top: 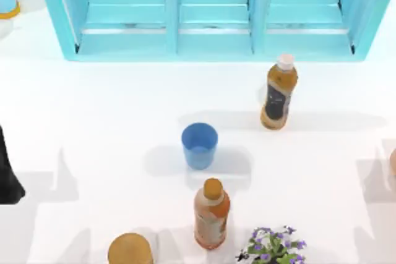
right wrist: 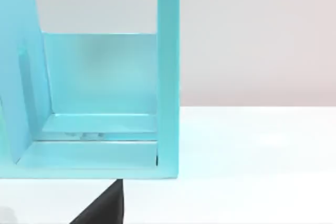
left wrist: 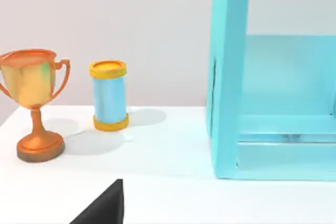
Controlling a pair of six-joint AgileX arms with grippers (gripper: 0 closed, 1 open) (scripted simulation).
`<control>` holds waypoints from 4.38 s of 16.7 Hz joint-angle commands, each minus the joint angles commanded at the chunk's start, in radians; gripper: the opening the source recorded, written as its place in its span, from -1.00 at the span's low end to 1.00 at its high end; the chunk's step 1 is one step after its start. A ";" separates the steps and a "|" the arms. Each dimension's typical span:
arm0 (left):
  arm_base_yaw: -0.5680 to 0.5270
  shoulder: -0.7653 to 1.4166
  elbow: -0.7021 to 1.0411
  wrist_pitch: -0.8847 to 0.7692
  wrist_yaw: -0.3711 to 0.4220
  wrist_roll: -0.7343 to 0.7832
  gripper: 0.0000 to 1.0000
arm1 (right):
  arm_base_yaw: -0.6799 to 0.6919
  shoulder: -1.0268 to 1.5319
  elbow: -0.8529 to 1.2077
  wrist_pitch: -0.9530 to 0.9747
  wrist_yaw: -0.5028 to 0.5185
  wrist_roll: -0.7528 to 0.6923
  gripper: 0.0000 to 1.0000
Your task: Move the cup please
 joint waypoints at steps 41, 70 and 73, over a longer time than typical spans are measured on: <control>-0.743 2.297 2.187 -1.459 0.003 -0.714 1.00 | 0.000 0.000 0.000 0.000 0.000 0.000 1.00; -0.744 2.322 1.846 -1.095 0.004 -0.713 -1.00 | 0.000 0.000 0.000 0.000 0.000 0.000 1.00; -0.744 2.322 1.846 -1.095 0.004 -0.713 -1.00 | 0.000 0.000 0.000 0.000 0.000 0.000 1.00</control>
